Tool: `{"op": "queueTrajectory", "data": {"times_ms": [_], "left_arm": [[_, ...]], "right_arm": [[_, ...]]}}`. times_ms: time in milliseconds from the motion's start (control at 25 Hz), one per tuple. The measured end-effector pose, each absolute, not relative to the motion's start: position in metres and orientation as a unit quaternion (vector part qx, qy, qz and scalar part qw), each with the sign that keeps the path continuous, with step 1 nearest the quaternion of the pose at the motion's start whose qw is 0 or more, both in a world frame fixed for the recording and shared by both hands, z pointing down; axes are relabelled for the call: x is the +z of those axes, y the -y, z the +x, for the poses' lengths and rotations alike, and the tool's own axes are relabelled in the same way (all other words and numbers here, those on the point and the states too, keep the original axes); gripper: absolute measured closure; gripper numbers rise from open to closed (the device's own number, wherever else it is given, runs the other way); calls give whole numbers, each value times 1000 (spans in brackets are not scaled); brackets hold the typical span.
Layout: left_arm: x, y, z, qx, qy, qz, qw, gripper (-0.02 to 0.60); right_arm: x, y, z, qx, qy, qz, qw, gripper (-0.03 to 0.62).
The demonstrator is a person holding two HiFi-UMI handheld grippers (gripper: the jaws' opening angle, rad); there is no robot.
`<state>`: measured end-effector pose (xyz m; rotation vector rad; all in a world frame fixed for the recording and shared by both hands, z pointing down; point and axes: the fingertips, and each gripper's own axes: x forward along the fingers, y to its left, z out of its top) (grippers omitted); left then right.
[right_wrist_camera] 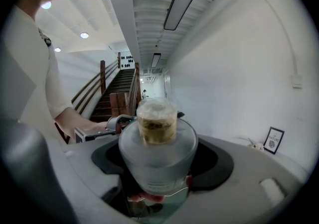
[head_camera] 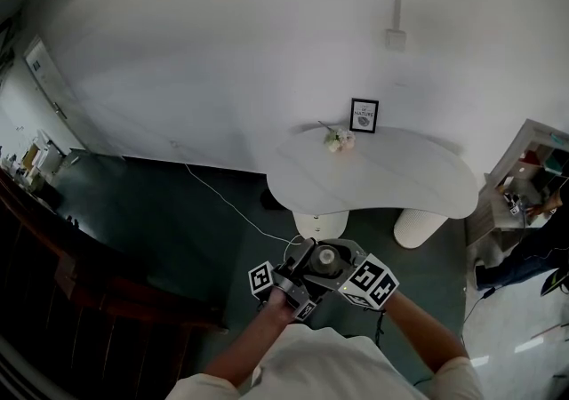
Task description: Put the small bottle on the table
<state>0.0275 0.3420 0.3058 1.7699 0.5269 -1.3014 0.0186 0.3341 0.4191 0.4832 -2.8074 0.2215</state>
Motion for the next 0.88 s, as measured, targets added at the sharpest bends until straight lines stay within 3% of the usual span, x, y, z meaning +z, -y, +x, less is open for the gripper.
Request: {"op": "queueTrajectory", "data": {"times_ms": [880], "left_arm": [[328,-190,-14,-514,-215,688,465,255]], "right_arm": [[443,-190,-23,100,965,187,155,244]]}}
